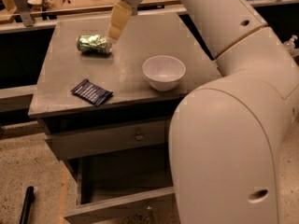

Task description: Place green can into middle drawer

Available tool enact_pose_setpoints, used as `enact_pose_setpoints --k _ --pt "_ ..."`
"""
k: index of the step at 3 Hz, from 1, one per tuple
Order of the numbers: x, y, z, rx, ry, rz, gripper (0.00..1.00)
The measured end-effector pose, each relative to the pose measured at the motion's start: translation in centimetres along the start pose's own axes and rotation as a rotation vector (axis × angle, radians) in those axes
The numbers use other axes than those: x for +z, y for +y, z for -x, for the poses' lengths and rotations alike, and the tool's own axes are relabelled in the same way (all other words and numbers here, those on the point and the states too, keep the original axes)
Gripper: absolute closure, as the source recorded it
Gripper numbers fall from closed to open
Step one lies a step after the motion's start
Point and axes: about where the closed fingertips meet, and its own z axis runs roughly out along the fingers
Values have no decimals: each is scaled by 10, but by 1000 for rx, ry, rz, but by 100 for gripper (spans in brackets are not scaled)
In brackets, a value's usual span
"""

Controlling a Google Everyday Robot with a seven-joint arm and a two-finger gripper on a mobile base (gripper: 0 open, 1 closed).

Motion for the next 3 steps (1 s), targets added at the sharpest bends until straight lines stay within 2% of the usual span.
enact_pose_setpoints --k 1,2,3 --pt "9 -16 21 101 -75 -55 0" --pt "9 -16 21 101 -75 -55 0" --pt "25 -9 30 87 -89 7 0"
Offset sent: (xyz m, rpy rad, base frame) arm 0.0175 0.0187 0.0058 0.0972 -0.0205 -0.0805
